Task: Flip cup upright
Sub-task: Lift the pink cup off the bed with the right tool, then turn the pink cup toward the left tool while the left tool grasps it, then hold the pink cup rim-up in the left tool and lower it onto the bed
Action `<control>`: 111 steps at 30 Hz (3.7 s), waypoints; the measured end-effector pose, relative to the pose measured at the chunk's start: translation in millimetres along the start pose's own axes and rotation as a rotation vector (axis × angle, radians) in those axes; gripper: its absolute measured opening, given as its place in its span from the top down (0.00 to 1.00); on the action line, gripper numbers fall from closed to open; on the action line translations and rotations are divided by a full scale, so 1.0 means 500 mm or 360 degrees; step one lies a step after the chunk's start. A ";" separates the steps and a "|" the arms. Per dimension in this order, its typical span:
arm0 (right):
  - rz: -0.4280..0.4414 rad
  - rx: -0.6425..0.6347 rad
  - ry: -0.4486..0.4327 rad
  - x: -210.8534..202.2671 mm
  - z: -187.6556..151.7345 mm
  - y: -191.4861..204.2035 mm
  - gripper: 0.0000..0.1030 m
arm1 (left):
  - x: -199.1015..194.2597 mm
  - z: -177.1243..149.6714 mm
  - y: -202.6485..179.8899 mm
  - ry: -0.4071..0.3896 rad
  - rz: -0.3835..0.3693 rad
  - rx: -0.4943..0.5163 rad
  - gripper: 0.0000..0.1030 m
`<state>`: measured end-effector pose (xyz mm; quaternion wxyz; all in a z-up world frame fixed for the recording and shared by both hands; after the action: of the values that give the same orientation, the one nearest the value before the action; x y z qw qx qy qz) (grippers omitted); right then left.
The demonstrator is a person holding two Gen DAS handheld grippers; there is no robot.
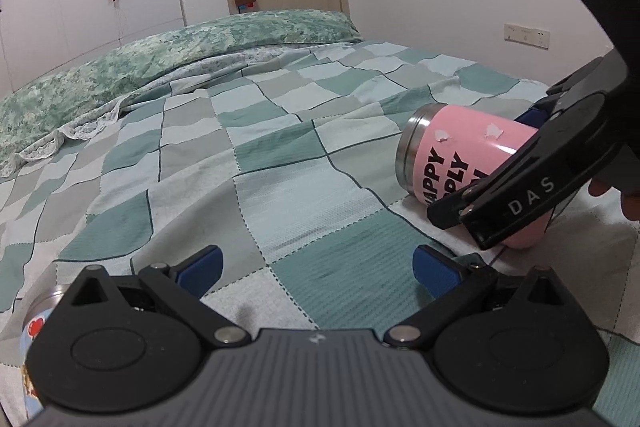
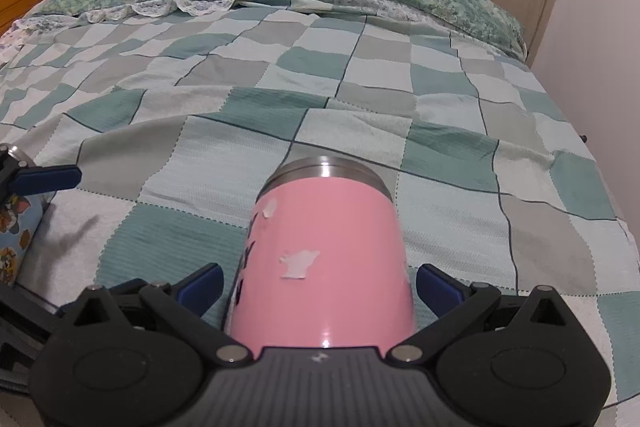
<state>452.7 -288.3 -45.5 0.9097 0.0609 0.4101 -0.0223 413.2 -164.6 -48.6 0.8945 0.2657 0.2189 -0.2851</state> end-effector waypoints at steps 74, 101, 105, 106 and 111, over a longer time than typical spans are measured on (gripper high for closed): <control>0.0402 0.0084 -0.0469 -0.444 -0.281 -0.054 0.00 | -0.468 -0.061 -0.150 0.0215 0.0388 -0.0266 0.00; 0.0484 0.0017 -0.0471 -0.300 -0.259 -0.190 0.00 | -0.166 0.022 -0.187 0.0756 0.0212 -0.0657 0.13; 0.0505 0.0019 -0.0482 -0.306 -0.259 -0.186 0.00 | -0.151 0.012 -0.178 0.0825 0.0195 -0.0714 0.16; 0.0508 0.0020 -0.0486 -0.308 -0.259 -0.185 0.00 | -0.152 0.013 -0.179 0.0822 0.0189 -0.0713 0.16; 0.0510 0.0026 -0.0504 -0.319 -0.257 -0.182 0.00 | -0.181 0.017 -0.182 0.0728 0.0198 -0.0718 0.17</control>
<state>243.1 -363.4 -18.8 0.9541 0.1284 0.2470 0.1100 291.2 -197.2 -24.8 0.8742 0.1309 0.4552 -0.1071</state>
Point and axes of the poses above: each gripper's, at about its wrist camera, not at the fingertips, and x roughly the way its jaws point, y to its left, z to its top, the point moved 9 cm from there along x, roughly the way its jaws point, and after that the axes turned 15 degrees about x, right-handed, at the moved point
